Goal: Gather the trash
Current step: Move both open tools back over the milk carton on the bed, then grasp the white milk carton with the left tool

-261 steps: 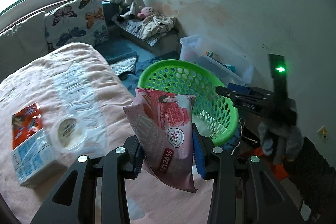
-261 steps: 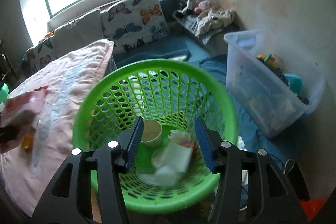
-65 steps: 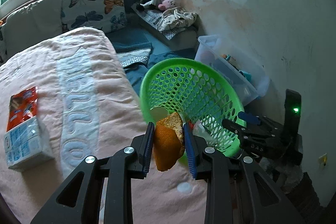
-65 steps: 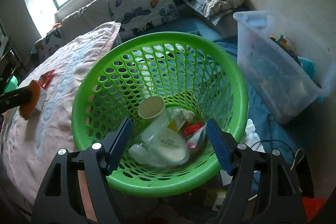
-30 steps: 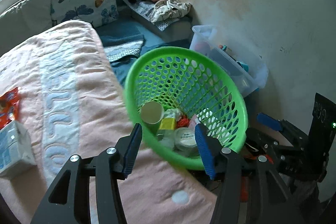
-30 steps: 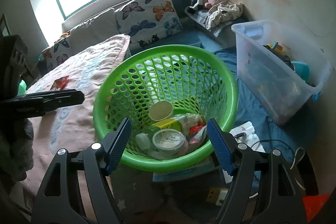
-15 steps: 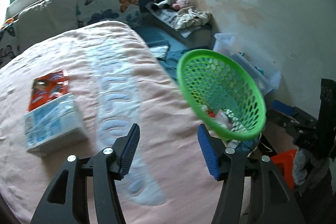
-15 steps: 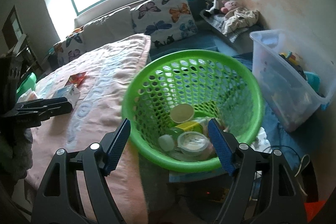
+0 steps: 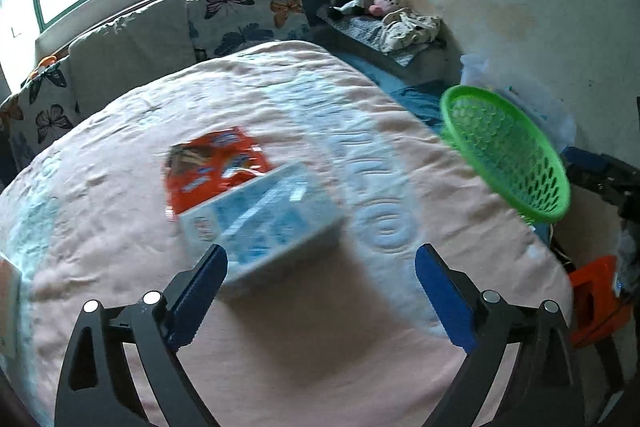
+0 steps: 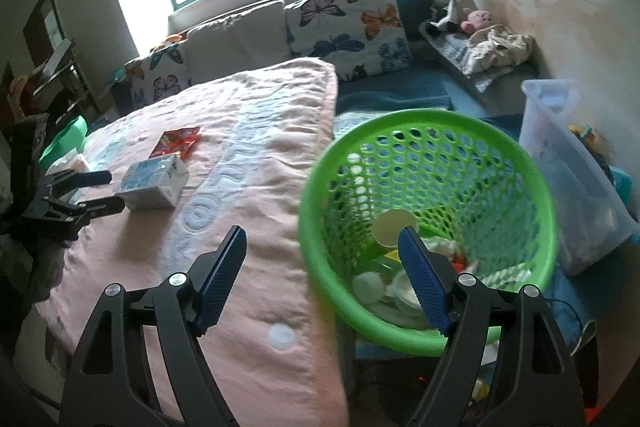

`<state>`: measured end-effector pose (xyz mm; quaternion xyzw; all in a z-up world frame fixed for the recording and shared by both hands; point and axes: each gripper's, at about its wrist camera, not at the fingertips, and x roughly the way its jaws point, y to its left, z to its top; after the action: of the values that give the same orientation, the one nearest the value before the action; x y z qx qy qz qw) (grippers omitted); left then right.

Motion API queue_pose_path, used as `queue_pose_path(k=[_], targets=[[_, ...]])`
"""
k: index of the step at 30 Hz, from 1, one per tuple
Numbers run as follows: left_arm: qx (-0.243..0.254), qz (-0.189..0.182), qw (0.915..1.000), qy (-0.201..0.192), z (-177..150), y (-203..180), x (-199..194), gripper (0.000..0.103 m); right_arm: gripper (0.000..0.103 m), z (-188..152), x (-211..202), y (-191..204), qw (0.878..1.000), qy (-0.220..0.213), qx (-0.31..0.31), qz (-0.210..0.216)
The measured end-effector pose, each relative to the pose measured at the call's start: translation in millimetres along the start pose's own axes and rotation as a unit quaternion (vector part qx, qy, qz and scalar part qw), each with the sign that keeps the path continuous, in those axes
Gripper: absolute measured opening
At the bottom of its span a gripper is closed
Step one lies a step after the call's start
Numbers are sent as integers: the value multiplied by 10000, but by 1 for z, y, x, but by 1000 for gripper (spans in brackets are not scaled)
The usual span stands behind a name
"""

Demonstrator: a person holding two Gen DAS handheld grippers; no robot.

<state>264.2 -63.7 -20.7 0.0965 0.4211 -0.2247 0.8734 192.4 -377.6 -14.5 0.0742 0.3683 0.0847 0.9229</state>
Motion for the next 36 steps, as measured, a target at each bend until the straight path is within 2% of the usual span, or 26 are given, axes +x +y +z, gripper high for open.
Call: queue_pose_path(k=[4, 10, 15, 23, 36], targets=[[98, -90, 9999, 27, 1, 22, 3, 93, 78, 9, 7, 15, 9999, 25, -126, 52], [524, -104, 9985, 76, 3, 37, 16, 94, 78, 18, 19, 32, 9996, 111, -213, 177], [737, -251, 9967, 249, 4, 42, 34, 94, 78, 24, 32, 43, 9991, 210, -294, 224], [958, -386, 9944, 230, 10, 53, 48, 94, 78, 30, 51, 51, 9981, 374, -393, 279], [1448, -888, 9846, 411, 16, 54, 64, 94, 78, 34, 73, 64, 9963, 569, -547, 343]])
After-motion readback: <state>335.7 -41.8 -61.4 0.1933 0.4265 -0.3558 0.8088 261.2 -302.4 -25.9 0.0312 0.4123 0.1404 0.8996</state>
